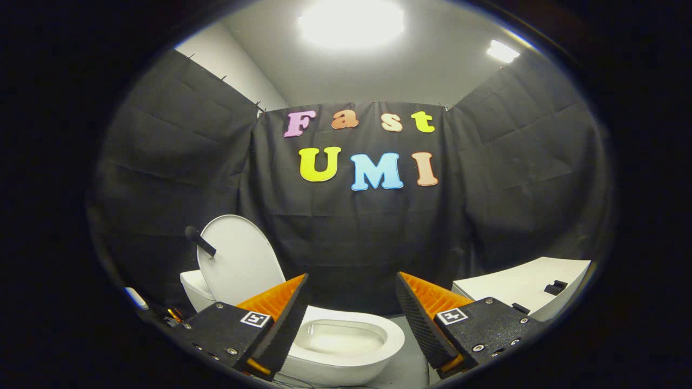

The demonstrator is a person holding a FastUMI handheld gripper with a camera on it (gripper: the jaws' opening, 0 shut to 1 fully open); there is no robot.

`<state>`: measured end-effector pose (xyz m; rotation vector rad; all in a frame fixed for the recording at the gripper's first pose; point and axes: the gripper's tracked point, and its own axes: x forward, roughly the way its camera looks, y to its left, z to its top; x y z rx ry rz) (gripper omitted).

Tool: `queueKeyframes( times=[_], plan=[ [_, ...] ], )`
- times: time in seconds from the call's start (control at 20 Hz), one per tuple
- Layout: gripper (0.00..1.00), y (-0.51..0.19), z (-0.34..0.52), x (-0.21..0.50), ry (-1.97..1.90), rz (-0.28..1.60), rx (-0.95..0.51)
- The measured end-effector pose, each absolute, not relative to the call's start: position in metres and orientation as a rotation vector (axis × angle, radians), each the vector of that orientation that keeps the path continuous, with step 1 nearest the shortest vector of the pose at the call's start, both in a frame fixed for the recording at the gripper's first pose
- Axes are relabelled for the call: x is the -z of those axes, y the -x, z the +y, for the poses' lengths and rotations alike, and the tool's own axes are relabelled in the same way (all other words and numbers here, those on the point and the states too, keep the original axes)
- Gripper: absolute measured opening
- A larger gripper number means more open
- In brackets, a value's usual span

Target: Open the toilet lid.

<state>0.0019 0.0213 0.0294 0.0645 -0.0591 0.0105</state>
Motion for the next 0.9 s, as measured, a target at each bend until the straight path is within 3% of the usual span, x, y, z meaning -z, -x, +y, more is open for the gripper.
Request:
queueKeyframes(
  times=[0.9],
  plan=[
    [0.96,-0.001,0.034,-0.017,-0.105,-0.032,-0.038]
  ],
)
